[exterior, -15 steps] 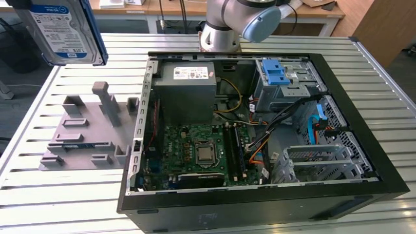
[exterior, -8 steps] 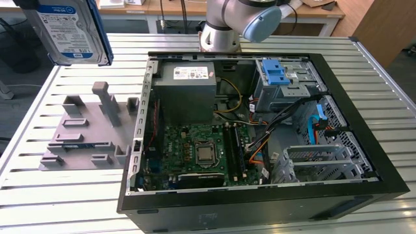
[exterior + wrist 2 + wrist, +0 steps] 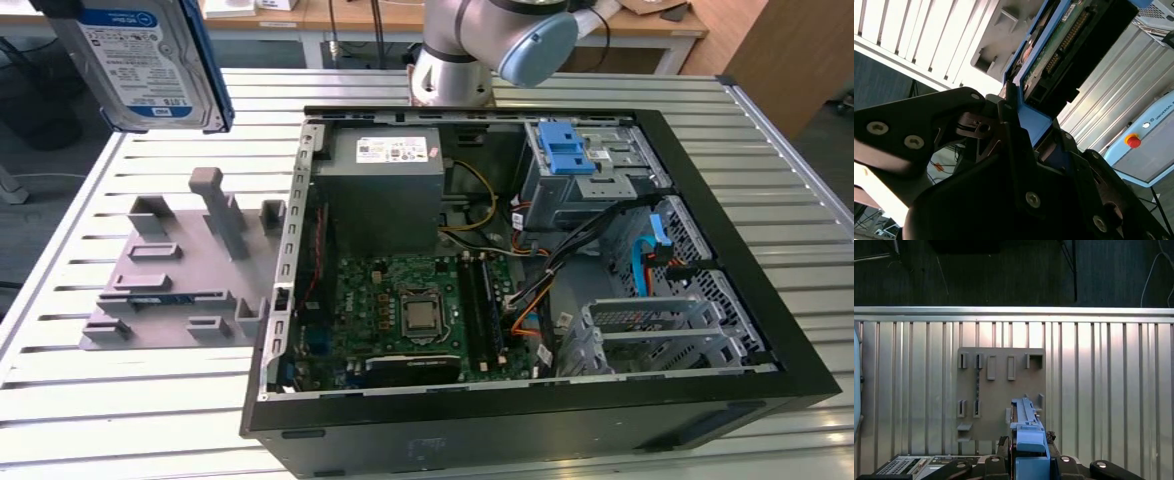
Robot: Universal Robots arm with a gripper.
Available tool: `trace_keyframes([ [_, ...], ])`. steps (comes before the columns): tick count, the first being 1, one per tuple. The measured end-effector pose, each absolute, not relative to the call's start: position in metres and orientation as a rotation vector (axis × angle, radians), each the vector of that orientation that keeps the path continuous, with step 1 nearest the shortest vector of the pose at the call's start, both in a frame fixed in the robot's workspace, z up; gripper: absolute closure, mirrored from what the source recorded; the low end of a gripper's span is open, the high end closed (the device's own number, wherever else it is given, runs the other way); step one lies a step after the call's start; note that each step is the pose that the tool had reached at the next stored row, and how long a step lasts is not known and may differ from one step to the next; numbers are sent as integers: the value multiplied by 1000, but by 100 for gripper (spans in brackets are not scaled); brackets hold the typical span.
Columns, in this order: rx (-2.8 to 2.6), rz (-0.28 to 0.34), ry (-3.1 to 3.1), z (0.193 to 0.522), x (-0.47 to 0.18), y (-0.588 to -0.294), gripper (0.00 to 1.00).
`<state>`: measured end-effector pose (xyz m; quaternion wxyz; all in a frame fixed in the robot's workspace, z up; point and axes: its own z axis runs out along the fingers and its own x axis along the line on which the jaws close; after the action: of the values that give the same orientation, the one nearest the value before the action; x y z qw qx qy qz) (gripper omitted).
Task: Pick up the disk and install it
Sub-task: 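Pick up the disk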
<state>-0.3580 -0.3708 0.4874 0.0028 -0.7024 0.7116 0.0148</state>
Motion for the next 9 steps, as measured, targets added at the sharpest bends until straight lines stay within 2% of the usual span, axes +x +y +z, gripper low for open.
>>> trace_keyframes([
  [9, -2199, 56, 2227, 487, -358, -371, 64],
])
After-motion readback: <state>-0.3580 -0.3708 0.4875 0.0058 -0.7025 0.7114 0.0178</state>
